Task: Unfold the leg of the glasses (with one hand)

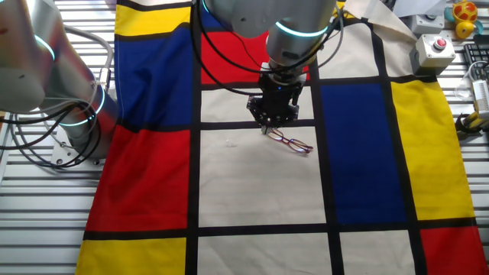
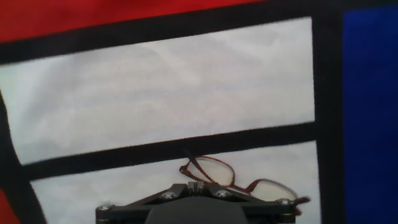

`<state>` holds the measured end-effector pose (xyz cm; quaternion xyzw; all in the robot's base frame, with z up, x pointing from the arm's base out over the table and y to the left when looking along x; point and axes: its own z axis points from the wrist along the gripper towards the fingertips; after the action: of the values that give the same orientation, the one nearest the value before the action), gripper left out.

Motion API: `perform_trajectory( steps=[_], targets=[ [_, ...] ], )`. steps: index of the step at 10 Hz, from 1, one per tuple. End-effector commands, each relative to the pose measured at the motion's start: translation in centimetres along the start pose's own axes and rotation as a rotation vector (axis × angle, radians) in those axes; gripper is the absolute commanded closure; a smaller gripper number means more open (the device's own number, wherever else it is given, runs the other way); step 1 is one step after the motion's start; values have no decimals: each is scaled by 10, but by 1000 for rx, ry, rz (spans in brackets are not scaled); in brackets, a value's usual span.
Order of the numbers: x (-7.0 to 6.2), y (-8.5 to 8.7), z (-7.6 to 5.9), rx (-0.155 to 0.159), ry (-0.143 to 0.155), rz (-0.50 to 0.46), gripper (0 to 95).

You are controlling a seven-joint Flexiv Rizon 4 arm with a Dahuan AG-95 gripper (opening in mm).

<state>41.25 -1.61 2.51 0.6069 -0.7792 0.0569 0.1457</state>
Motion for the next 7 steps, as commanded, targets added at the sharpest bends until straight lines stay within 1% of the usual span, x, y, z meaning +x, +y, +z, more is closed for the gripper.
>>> perform_trajectory(
  steps=[1,3,4,5,7],
  targets=[
    [0,-1,3,2,-3,-1,950],
    [0,-1,5,2,-6,-4,950],
    [0,-1,7,0,-16,-2,950],
    [0,-1,7,-1,-16,4,950],
    [-1,-1,7,-9,-23,42,950]
  ],
)
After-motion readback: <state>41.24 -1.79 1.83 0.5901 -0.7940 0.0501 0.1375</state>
